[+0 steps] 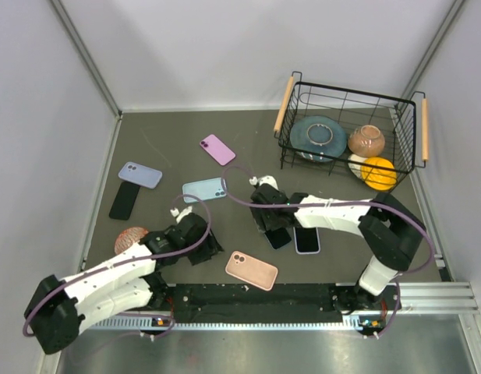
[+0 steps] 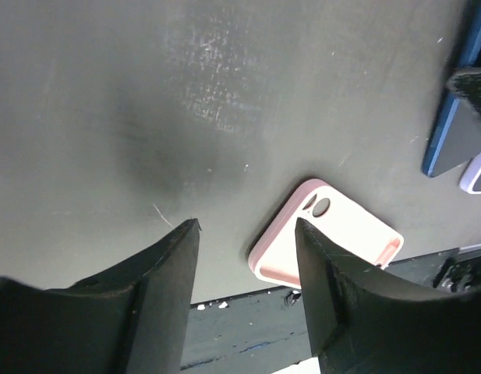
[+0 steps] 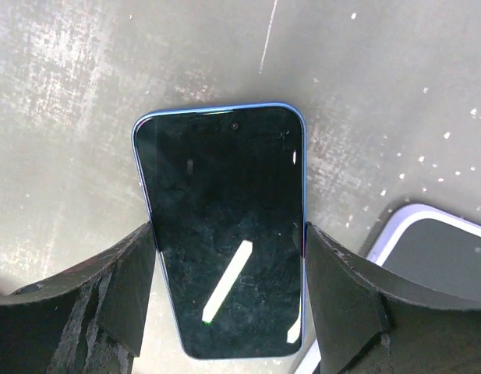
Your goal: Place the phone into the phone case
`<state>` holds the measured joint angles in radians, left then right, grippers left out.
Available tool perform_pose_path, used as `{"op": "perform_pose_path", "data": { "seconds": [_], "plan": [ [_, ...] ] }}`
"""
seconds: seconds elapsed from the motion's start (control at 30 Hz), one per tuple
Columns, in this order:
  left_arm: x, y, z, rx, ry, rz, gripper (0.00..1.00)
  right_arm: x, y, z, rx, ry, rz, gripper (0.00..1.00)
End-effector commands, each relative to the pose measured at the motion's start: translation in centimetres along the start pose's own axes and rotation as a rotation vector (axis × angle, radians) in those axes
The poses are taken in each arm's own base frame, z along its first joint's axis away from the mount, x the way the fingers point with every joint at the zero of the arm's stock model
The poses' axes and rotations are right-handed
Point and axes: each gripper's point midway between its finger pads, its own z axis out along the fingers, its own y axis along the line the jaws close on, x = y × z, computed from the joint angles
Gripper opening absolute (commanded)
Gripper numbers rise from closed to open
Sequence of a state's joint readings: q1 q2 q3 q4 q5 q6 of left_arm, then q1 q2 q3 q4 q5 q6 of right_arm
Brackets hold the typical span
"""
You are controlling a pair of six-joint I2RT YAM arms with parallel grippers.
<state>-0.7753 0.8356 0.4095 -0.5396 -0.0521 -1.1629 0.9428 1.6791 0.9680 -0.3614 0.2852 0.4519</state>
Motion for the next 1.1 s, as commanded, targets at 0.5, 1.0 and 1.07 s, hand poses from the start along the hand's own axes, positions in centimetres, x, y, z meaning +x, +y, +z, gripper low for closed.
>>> {"op": "perform_pose_path", "data": {
  "seconds": [0.5,1.0,1.07],
  "plan": [
    [2.9,-3.6,3.7,0.007,0.082,0.431,0.39,-2.7,-2.0,-6.9,-0.114,-0.191,0.126,0.48],
    [-2.8,-10.6,5.7,-0.058,-0.086,0.787,0.0,-2.2,-4.1,-9.6,-0.134,-0.28,0.179,0.47],
    [-3.5,-11.5,6.1,-0.059,-0.104,0.88,0.0,-1.9,-4.2,-9.7,-0.136,-0.284,0.183,0.47]
  ]
}}
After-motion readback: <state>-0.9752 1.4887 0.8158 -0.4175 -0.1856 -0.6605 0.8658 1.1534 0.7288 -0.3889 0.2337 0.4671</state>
